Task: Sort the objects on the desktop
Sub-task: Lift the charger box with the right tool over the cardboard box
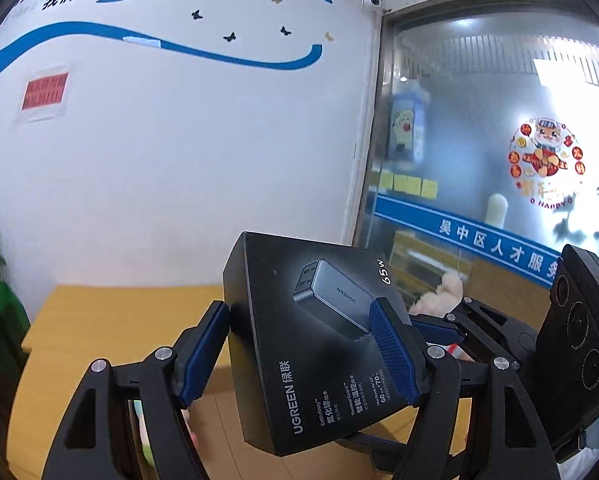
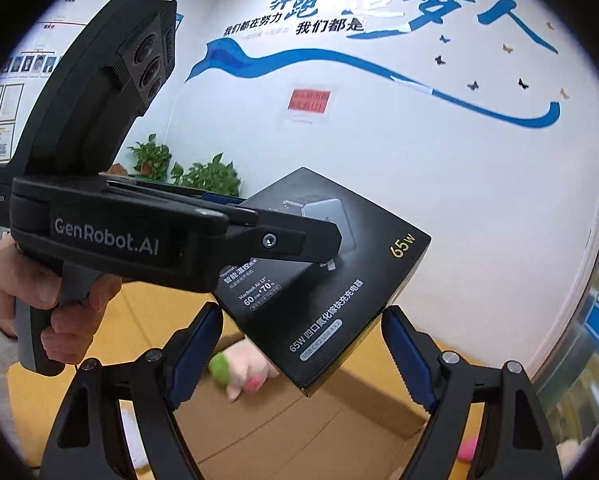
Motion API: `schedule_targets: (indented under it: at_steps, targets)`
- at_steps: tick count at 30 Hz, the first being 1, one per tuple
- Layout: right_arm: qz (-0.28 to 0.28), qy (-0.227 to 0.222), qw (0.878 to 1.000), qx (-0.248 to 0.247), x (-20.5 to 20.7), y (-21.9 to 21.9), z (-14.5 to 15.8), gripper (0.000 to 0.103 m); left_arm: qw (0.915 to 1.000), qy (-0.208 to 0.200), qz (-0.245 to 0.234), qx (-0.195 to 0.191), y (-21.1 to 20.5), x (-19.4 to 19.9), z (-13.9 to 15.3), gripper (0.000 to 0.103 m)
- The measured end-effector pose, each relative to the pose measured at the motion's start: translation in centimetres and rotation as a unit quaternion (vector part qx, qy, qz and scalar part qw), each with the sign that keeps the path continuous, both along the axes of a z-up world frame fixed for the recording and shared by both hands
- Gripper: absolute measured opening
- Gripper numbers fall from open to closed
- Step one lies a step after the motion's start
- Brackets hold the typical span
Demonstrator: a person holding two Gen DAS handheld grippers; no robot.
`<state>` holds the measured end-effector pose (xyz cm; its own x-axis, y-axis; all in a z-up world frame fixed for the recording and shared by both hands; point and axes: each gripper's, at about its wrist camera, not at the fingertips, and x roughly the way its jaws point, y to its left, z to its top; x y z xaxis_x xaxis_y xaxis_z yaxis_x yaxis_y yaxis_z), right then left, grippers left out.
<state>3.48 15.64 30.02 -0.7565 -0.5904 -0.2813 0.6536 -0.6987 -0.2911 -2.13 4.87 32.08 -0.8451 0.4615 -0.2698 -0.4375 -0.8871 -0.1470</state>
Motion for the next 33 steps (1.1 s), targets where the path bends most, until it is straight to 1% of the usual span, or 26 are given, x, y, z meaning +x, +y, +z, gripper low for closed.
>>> schedule_targets:
  at_steps: [3,5,6,8,10,13,14,16,17,19,20,21,22,24,26,27,29,31,33]
  targets:
    - [0.004,-0.002,1.000,-0.001,-2.7,-0.3,1.9,0.082,1.0000,0.001,0.003,-0.007,-0.2,-2.8,1.5,0.070]
    - [0.009,-0.013,1.000,0.001,-5.0,-0.7,2.3,0.082,0.9999,-0.014,0.007,-0.004,-0.7,-5.3,1.3,0.070]
    - [0.012,-0.022,1.000,0.003,-6.5,-1.0,2.1,0.082,0.9996,-0.027,0.008,-0.002,-0.9,-7.1,0.8,0.070]
    - [0.015,-0.042,0.999,0.010,-9.1,-1.7,1.3,0.082,0.9985,-0.053,0.010,0.002,-1.4,-9.7,-0.8,0.070]
    - [0.017,-0.068,0.997,0.020,-11.4,-2.4,-0.4,0.082,0.9961,-0.087,0.014,0.007,-1.8,-12.7,-3.2,0.070]
    - [0.021,-0.113,0.993,0.030,-15.4,-3.3,-4.1,0.082,0.9899,-0.140,0.021,0.007,-2.1,-16.9,-7.7,0.070]
    - [0.022,-0.134,0.990,0.034,-17.1,-3.7,-6.0,0.082,0.9864,-0.163,0.022,0.006,-2.2,-18.6,-9.6,0.070]
    - [0.024,-0.163,0.986,0.040,-19.3,-4.1,-8.9,0.082,0.9795,-0.200,0.023,0.007,-2.1,-21.0,-12.9,0.070]
    - [0.026,-0.182,0.982,0.040,-20.7,-4.3,-10.8,0.082,0.9748,-0.222,0.025,0.004,-2.0,-22.4,-14.9,0.070]
    - [0.028,-0.215,0.975,0.039,-22.6,-4.4,-13.7,0.082,0.9669,-0.253,0.029,-0.003,-1.6,-24.1,-17.9,0.070]
    - [0.029,-0.238,0.970,0.037,-23.8,-4.4,-15.8,0.082,0.9620,-0.271,0.033,-0.012,-1.4,-25.0,-19.4,0.070]
    - [0.030,-0.254,0.966,0.037,-24.5,-4.5,-17.2,0.082,0.9555,-0.291,0.040,-0.027,-0.9,-26.0,-21.2,0.070]
    - [0.029,-0.274,0.961,0.038,-25.4,-4.6,-18.9,0.082,0.9514,-0.303,0.043,-0.034,-0.7,-26.2,-22.5,0.070]
    - [0.029,-0.299,0.953,0.041,-26.5,-4.6,-21.6,0.082,0.9391,-0.337,0.049,-0.049,0.2,-27.2,-25.1,0.070]
    - [0.032,-0.337,0.940,0.034,-27.8,-4.3,-24.1,0.082,0.9282,-0.364,0.051,-0.056,0.6,-28.0,-27.3,0.070]
    - [0.033,-0.349,0.936,0.032,-28.2,-4.2,-25.1,0.082,0.9220,-0.378,0.052,-0.063,1.0,-28.3,-28.5,0.070]
    - [0.033,-0.369,0.928,0.035,-28.7,-4.0,-27.1,0.082,0.9138,-0.396,0.052,-0.076,1.5,-28.6,-29.6,0.070]
    - [0.031,-0.381,0.923,0.039,-30.7,-4.1,-28.0,0.082,0.9080,-0.400,0.059,-0.112,2.6,-28.8,-30.3,0.069]
    - [0.027,-0.395,0.918,0.036,-31.3,-4.2,-29.3,0.082,0.9011,-0.405,0.071,-0.137,3.5,-29.0,-30.7,0.068]
